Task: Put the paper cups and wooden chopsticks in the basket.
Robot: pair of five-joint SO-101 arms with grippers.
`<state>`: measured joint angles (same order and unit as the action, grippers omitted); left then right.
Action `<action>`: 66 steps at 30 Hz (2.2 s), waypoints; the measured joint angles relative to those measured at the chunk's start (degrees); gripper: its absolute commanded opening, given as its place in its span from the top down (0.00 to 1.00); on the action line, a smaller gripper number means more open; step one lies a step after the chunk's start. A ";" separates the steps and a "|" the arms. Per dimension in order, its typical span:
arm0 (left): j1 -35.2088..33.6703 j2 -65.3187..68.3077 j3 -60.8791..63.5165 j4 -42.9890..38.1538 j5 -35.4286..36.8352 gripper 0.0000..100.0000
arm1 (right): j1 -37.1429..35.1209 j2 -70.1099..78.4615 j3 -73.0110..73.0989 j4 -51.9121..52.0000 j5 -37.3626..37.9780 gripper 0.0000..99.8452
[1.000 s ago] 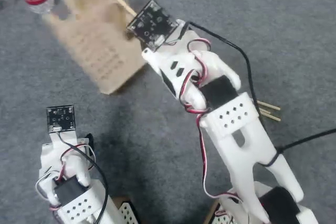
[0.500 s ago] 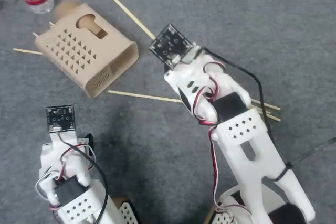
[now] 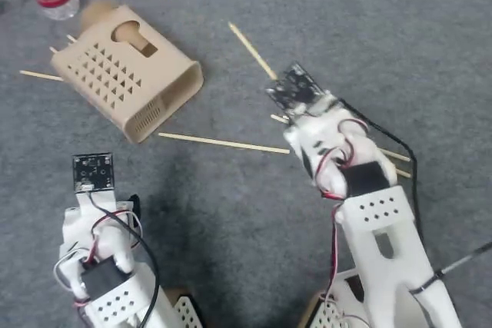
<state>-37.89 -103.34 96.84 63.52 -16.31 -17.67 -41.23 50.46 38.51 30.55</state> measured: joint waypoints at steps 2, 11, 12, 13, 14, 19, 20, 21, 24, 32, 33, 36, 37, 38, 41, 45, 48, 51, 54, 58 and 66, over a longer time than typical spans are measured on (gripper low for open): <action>0.35 0.00 0.00 0.00 0.00 0.74 | 1.41 0.00 3.60 0.00 3.52 0.99; 4.66 0.00 0.00 0.00 0.00 0.74 | 7.91 -0.44 13.80 -3.08 9.67 0.75; 4.75 0.00 0.00 0.00 0.00 0.74 | 8.88 -0.53 14.77 -4.22 8.88 0.75; 4.92 0.00 0.00 0.00 0.00 0.74 | 9.67 -0.53 15.82 -5.45 8.09 0.75; 5.01 0.00 0.00 0.00 0.00 0.74 | 10.20 -0.53 16.88 -6.77 7.30 0.75; 5.01 0.00 -3.16 0.00 0.00 0.74 | 10.55 -0.53 23.12 -14.07 3.87 0.75; 4.92 0.00 -5.10 0.00 0.00 0.74 | 10.55 -0.53 24.53 -15.65 2.90 0.75; 4.92 0.00 -7.56 0.00 0.00 0.74 | 10.55 -0.53 25.93 -17.14 1.85 0.75; 4.92 0.00 -16.79 0.00 1.67 0.74 | 10.55 -0.53 29.71 -21.19 -0.18 0.75; 7.65 13.36 -42.55 -3.43 8.26 0.74 | 10.55 -1.05 33.23 -26.29 -0.70 0.75; 7.65 17.58 -46.07 -3.69 8.35 0.74 | 10.55 -1.05 33.23 -26.29 -0.70 0.75; 7.82 32.88 -57.85 -3.96 8.44 0.74 | 10.55 -1.05 33.23 -26.37 -0.70 0.75; 7.82 38.24 -62.15 -3.96 8.44 0.74 | 10.55 -1.05 33.23 -26.37 -0.70 0.75; 7.82 43.96 -66.64 -3.96 8.44 0.74 | 10.55 -1.05 33.23 -26.37 -0.70 0.75; 7.82 60.75 -80.62 -3.08 8.44 0.74 | 10.55 -1.05 33.23 -26.37 -0.70 0.75; 7.82 81.58 -100.57 1.85 8.44 0.74 | 10.55 -1.05 33.23 -26.37 -0.70 0.75; 7.82 95.65 -116.22 6.15 8.44 0.74 | 10.55 -1.05 33.23 -26.37 -0.70 0.75; 7.82 108.22 -130.99 9.23 8.44 0.74 | 10.55 -1.05 33.23 -26.37 -0.70 0.75; 7.82 120.00 -144.26 11.60 8.44 0.74 | 10.55 -1.05 33.23 -26.37 -0.70 0.75; 7.82 135.30 -159.56 15.82 7.65 0.74 | 10.55 -1.05 33.23 -26.37 -0.70 0.75; 7.12 160.62 -180.13 12.22 7.65 0.82 | 9.32 -1.05 33.23 -26.37 -0.70 0.75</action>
<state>-30.77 57.27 -83.30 75.74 -8.66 -8.35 -42.29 83.69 12.13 29.85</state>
